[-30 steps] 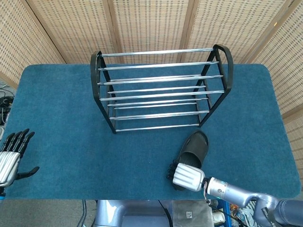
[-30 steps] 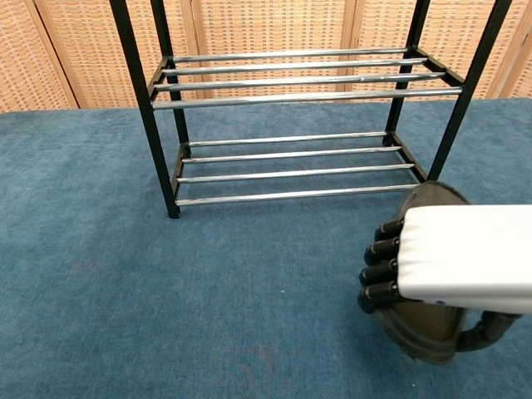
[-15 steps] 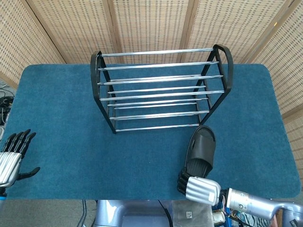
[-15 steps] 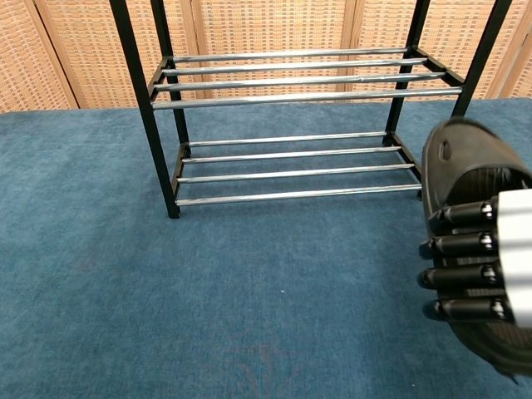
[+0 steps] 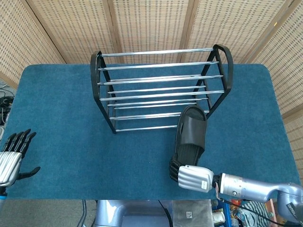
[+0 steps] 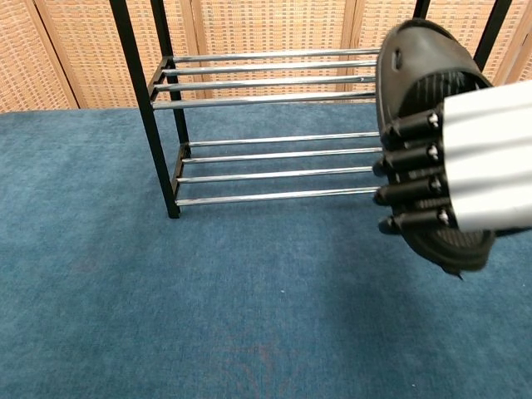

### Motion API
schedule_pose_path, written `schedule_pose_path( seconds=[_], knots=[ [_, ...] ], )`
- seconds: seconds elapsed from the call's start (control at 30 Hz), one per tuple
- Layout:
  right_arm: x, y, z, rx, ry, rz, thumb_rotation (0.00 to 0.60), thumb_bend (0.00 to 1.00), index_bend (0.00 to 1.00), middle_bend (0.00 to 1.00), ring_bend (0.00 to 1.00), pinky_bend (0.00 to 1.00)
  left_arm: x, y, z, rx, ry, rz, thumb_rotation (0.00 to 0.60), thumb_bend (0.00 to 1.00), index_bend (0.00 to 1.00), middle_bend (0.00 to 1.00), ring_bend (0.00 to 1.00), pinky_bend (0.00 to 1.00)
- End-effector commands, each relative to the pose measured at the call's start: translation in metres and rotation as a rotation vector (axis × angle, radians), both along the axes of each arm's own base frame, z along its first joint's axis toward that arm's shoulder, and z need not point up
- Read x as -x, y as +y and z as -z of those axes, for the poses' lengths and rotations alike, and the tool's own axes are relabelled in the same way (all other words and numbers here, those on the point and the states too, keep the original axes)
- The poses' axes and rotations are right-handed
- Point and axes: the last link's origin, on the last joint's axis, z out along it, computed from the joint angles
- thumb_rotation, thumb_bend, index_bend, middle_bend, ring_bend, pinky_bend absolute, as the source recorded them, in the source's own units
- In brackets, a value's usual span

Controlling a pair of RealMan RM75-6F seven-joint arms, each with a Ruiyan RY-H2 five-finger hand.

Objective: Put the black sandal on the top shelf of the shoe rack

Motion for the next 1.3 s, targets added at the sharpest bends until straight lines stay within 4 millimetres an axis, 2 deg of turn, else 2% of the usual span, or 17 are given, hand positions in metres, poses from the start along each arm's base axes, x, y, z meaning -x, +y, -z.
schedule_pose_path(
  seconds=[0.03,0.33,0.6,0.8,1.13,1.3],
  knots=[
    [-0.009,-0.012,-0.004,0.010,0.018,-0.021,0.600,0.63,0.59,0.61,0.49,0.50,0.000,0.001,0.000,0.000,-0.001,-0.003,0.600,0.18,0.00,0.00,0.00,0.00],
    [-0.040,-0.042,0.001,0.003,0.081,-0.057,0.600,0.64,0.59,0.60,0.49,0.50,0.004,0.007,-0.001,0.005,-0.009,-0.026,0.600,0.18,0.00,0.00,0.00,0.00],
    [-0.059,-0.077,0.002,0.007,0.139,-0.055,0.600,0.75,0.59,0.59,0.49,0.50,0.005,0.009,-0.003,0.003,-0.016,-0.037,0.600,0.18,0.00,0.00,0.00,0.00],
    [-0.081,-0.102,0.003,0.048,0.126,-0.034,0.600,0.79,0.59,0.56,0.49,0.50,0.008,0.012,-0.003,0.008,-0.022,-0.053,0.600,0.18,0.00,0.00,0.00,0.00],
    [-0.086,-0.128,0.000,0.115,0.104,0.034,0.600,0.85,0.59,0.49,0.44,0.50,0.009,0.015,-0.003,0.011,-0.025,-0.059,0.600,0.18,0.00,0.00,0.00,0.00],
    [-0.081,-0.136,-0.005,0.145,0.102,0.073,0.600,0.85,0.54,0.41,0.36,0.48,0.009,0.015,-0.003,0.012,-0.024,-0.057,0.600,0.18,0.00,0.00,0.00,0.00]
  ],
)
